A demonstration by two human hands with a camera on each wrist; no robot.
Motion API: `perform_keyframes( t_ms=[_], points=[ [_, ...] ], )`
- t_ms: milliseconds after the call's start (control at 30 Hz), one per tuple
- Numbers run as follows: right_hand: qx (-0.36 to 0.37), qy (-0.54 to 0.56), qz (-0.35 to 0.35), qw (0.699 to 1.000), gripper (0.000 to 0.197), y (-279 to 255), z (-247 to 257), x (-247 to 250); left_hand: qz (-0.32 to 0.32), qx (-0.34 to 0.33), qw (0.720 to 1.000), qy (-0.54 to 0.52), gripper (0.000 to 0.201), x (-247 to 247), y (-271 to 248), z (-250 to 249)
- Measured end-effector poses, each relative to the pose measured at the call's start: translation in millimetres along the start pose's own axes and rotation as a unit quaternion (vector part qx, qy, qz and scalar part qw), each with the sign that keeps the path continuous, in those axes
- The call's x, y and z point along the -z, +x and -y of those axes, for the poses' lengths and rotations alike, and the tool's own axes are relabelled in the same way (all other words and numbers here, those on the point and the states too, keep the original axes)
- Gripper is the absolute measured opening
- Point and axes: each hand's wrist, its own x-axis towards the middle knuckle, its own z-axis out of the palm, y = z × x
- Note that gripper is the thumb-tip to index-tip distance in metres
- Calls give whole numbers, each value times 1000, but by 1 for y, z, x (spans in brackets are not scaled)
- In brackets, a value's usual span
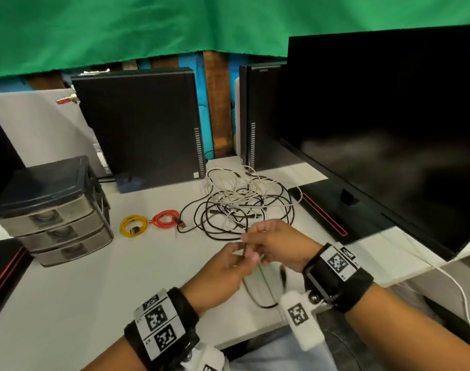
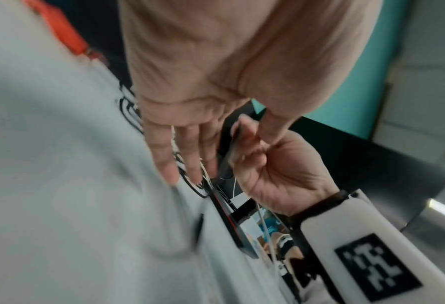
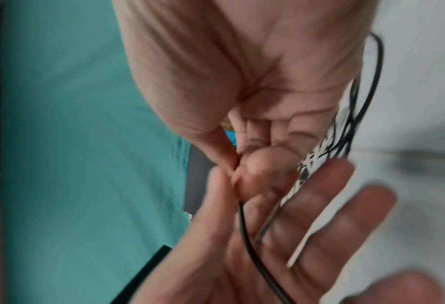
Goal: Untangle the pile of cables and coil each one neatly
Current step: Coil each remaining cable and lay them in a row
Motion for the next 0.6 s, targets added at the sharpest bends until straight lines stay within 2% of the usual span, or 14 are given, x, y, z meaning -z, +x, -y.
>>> perform_keyframes(
  t_ms=[67,133,233,300,367,400,433,467,533,600],
  points=[
    [35,97,-44,994,15,1,13,-10,-9,-20,997,-69,27,0,-7,-6],
    [60,147,-116,980,11,1,22,-4,2,-38,992,-118,31,5,-16,-13],
    [63,169,-219,959,12,5,22,17,-24,-55,992,-107,34,21,-29,-25],
    [62,109,-290,949,14,8,18,21,-45,-74,993,-82,36,33,-35,-35],
    [134,-45,-369,919,17,5,17,12,-61,-88,992,-61,39,42,-40,-44],
    [202,-144,-372,894,20,0,18,2,-68,-91,992,-52,40,44,-41,-49],
    [279,-229,-339,869,23,-6,21,-7,-77,-93,992,-46,41,45,-44,-54],
    [341,-280,-277,853,25,-13,25,-17,-85,-94,991,-45,42,46,-45,-57],
    [388,-293,-148,861,22,-23,32,-34,-94,-91,989,-69,44,49,-49,-63],
    [380,-214,-73,897,20,-28,39,-42,-95,-86,986,-108,46,54,-55,-69]
  ],
)
